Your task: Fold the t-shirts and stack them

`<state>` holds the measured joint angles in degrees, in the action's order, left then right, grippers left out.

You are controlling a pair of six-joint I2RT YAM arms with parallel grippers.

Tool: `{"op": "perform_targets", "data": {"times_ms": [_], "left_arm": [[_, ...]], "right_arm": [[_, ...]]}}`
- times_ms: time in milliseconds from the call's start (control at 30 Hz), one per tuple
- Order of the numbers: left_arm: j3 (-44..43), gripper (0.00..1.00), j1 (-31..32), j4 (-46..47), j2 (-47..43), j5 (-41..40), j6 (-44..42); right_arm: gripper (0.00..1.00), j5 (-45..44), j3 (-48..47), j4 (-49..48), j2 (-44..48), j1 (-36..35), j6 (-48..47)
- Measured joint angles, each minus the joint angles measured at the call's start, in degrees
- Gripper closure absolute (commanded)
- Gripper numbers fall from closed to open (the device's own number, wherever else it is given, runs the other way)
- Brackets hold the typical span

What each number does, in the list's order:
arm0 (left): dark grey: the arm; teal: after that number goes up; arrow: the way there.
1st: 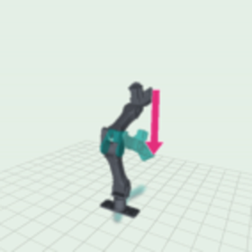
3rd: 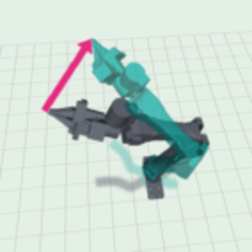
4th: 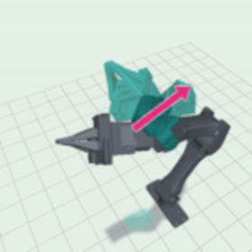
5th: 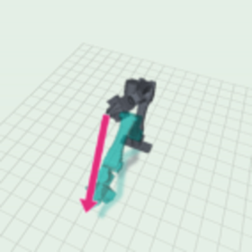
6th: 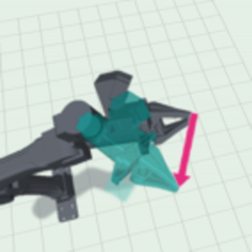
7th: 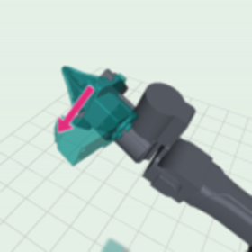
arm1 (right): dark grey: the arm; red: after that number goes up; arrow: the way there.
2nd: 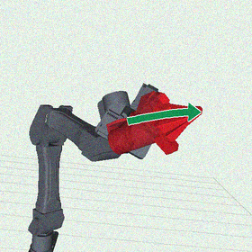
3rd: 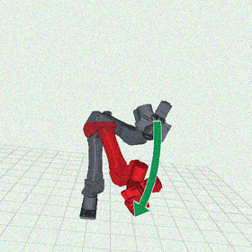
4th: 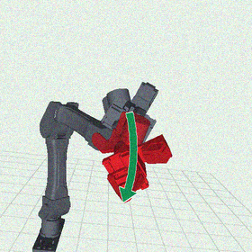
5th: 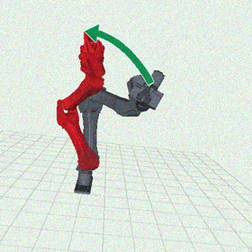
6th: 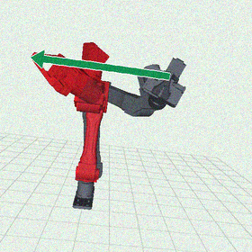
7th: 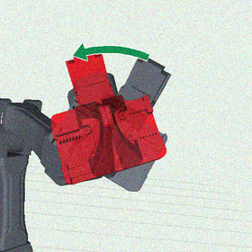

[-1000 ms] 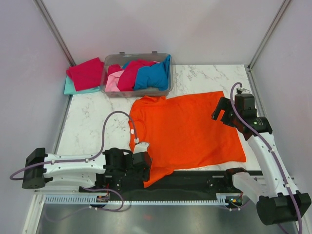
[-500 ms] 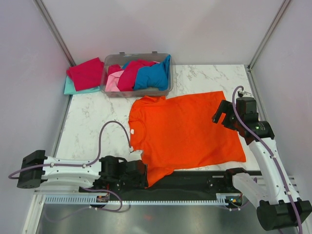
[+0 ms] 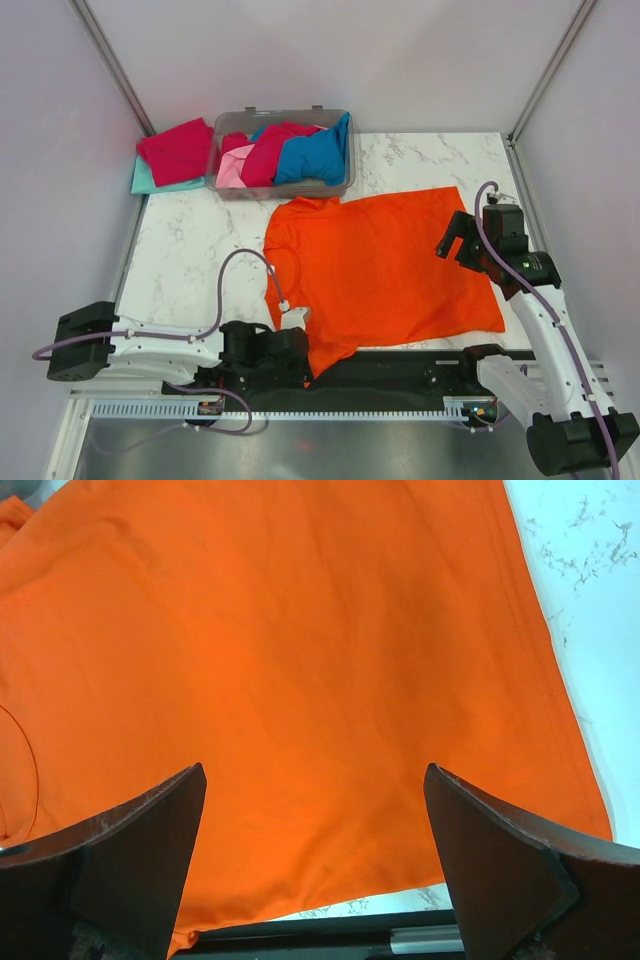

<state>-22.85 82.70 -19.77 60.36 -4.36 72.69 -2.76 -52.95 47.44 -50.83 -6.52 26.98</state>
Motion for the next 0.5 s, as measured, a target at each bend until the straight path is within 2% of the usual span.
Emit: {"op": "perform_targets", "data": {"times_ms": [133,267,367,500], "left_arm": [[-1.2,0.98,0.0,-0.4,-2.3,-0.7,-0.2],[-8.9,0.98,-2.3,-6.3,-4.9,-3.7,-2.6],[-14.3,0.98,-10.5,-7.5,-6.1,-3.2,-7.9],[-16.4,0.98,-23.8,-7.9,-5.7,-0.8,-15.5]], "right_arm": [[0.02,-1.1,1.4,0.0,0.9,0.0,0.6],[0.02,-2.8,6.0,-0.7,4.1,0.0,5.9],[0.02,-4.5,11.5,-1.1,7.6,0.0,11.8],[0.02,-12.6,14.7,1.5,9.3,0.0,18.1]]}}
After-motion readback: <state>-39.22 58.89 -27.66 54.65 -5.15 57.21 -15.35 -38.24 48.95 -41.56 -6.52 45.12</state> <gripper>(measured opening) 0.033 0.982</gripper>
